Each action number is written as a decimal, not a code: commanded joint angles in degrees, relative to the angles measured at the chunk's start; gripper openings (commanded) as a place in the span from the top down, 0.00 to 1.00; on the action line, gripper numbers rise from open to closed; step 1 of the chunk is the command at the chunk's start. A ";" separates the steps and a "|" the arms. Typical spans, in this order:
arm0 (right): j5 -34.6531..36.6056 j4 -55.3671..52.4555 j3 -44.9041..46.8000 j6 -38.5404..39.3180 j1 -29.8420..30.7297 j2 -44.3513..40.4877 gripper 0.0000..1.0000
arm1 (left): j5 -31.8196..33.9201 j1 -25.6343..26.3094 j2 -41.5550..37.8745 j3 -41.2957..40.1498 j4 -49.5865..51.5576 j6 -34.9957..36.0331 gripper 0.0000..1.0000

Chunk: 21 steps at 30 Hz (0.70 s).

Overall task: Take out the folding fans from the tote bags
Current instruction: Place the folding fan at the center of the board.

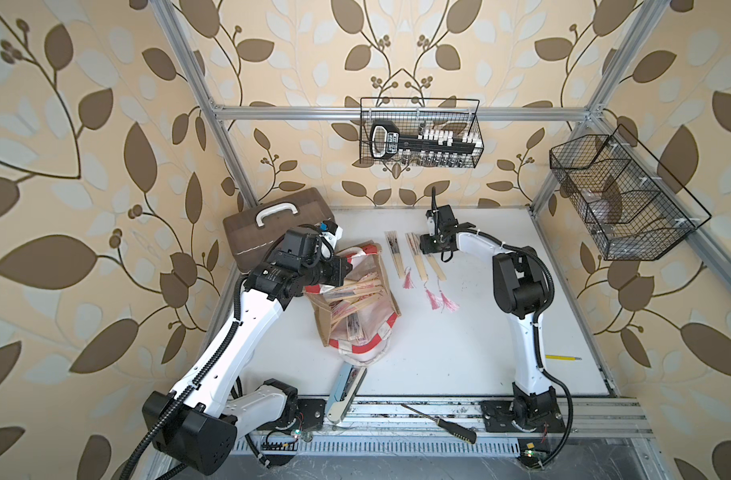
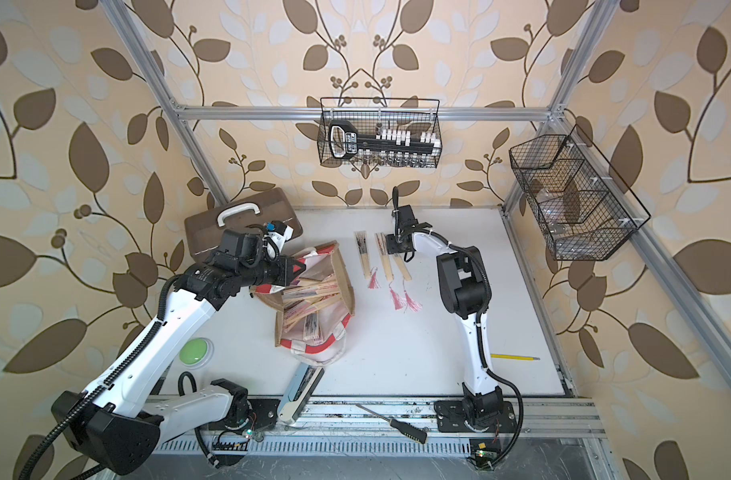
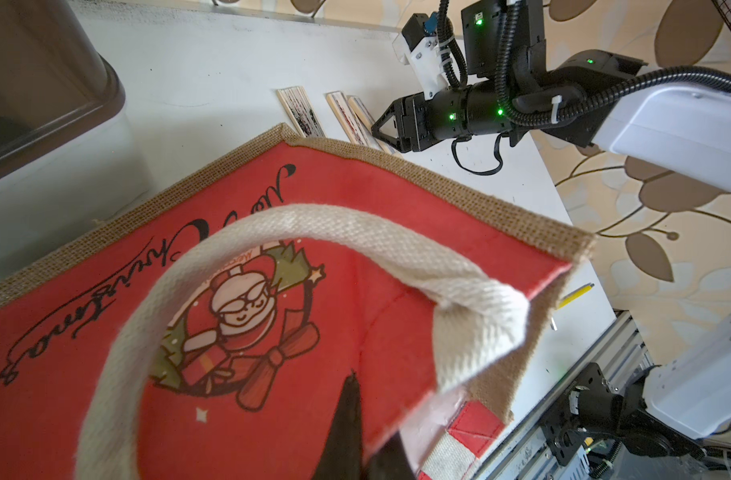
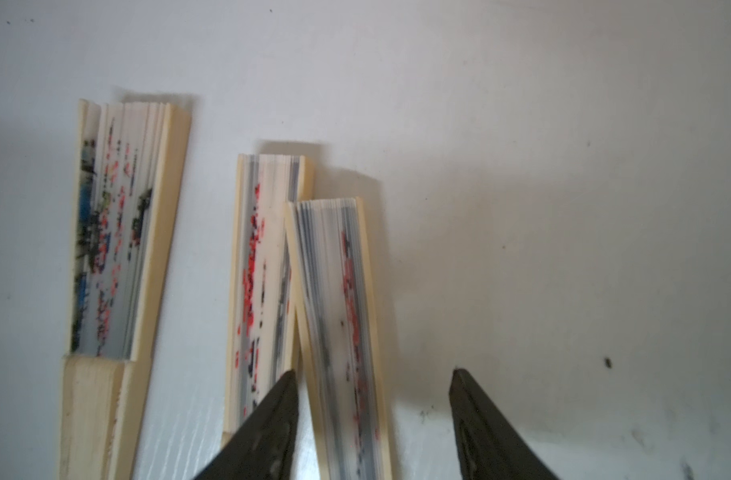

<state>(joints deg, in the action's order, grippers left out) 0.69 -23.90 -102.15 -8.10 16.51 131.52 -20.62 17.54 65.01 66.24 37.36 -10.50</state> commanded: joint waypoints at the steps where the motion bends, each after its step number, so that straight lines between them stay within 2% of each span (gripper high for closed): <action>1: 2.30 -1.49 -1.62 -1.15 0.29 1.97 0.41 | -0.54 -0.26 -0.33 1.53 -0.08 0.31 1.00; 9: 6.41 -1.33 -2.70 -5.08 -0.43 3.12 0.43 | -0.56 -0.25 -0.41 1.53 0.04 0.31 1.00; 14: 5.05 -0.35 -1.90 -5.91 -0.86 2.66 0.44 | -0.56 -0.23 -0.41 1.54 0.00 0.33 1.00; 17: 3.78 1.27 0.39 -5.76 -0.13 -0.02 0.44 | -0.47 -0.23 -0.41 1.53 -0.01 0.38 1.00; 21: 5.08 8.10 8.17 -7.93 0.22 -8.47 0.41 | -0.49 -0.23 -0.33 1.53 -0.01 0.39 1.00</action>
<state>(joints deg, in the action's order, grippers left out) 5.10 -20.16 -97.73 -14.02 16.19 130.02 -20.62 17.54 65.01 66.24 37.36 -10.50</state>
